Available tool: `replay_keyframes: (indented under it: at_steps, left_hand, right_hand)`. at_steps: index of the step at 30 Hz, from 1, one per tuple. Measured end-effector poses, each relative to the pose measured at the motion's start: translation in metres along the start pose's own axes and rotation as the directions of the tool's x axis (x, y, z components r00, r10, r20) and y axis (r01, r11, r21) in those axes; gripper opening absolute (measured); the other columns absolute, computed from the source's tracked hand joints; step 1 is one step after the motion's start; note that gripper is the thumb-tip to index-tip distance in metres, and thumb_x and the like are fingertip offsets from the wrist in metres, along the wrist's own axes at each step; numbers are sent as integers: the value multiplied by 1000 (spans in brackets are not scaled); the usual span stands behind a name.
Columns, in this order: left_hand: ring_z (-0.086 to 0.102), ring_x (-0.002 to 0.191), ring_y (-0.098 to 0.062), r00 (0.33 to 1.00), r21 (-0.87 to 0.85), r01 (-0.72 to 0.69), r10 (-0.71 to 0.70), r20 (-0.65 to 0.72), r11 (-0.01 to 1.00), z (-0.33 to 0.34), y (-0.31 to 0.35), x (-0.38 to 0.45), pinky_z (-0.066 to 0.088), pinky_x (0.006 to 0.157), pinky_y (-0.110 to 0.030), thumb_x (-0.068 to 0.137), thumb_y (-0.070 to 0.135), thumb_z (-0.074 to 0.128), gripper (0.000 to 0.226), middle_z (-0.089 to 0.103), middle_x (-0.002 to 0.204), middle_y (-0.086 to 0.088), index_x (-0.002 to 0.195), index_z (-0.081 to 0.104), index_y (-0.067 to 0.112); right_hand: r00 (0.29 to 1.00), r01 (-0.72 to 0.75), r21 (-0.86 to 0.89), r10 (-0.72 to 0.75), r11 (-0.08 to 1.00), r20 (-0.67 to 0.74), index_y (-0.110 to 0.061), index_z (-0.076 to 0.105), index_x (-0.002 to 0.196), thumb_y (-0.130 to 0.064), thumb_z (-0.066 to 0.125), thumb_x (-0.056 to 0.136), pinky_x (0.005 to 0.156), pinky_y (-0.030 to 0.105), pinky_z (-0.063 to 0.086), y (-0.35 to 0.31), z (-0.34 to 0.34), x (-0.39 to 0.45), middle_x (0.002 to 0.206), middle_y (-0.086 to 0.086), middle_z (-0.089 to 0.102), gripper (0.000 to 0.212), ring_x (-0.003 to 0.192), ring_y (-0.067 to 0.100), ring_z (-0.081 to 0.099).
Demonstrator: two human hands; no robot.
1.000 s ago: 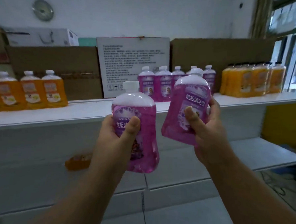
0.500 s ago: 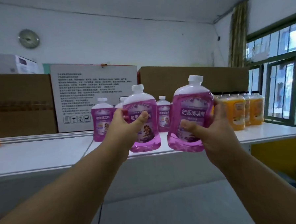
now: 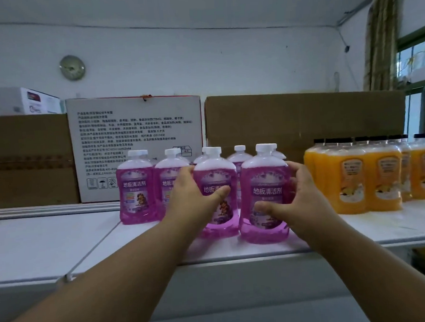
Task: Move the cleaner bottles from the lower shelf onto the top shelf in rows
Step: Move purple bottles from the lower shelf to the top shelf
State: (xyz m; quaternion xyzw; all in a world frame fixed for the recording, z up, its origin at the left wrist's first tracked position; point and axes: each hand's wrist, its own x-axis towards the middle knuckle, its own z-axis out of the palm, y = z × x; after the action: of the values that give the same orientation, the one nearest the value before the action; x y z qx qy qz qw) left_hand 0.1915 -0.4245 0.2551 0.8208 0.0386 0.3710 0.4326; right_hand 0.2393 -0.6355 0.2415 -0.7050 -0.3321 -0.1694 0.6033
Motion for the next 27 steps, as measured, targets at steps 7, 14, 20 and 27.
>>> replay_keyframes:
  at_steps: [7,14,20,27]
  left_hand:
    - [37,129,-23,874,606,-469,437,213,642,-23,15,20,28,110,-44,69,60,78,95,45,139,1,148,29,42]
    - [42,126,-28,858,711,-475,453,242,519,-9,5,47,29,108,-44,72,55,79,91,49,137,-6,147,34,31]
    - [42,130,-29,855,768,-449,468,222,456,0,-8,66,22,113,-43,75,59,75,90,49,140,-6,148,31,31]
    - [43,133,-29,864,786,-429,456,214,445,11,-16,76,20,116,-42,76,55,76,90,49,141,-8,148,29,27]
  right_hand:
    - [992,117,-356,-94,927,81,-64,10,139,-57,78,50,54,0,43,-2,-4,16,104,-33,48,112,84,-14,60]
    - [994,103,-575,-110,812,22,-50,16,142,-40,88,66,84,28,52,10,-1,35,127,-4,45,105,100,8,51]
    - [997,77,-625,-74,777,30,-44,13,147,-42,86,70,93,37,52,12,2,45,135,3,42,106,105,10,46]
    - [996,88,-620,-78,780,43,-43,15,148,-44,84,71,93,35,52,13,3,46,135,2,43,104,106,10,49]
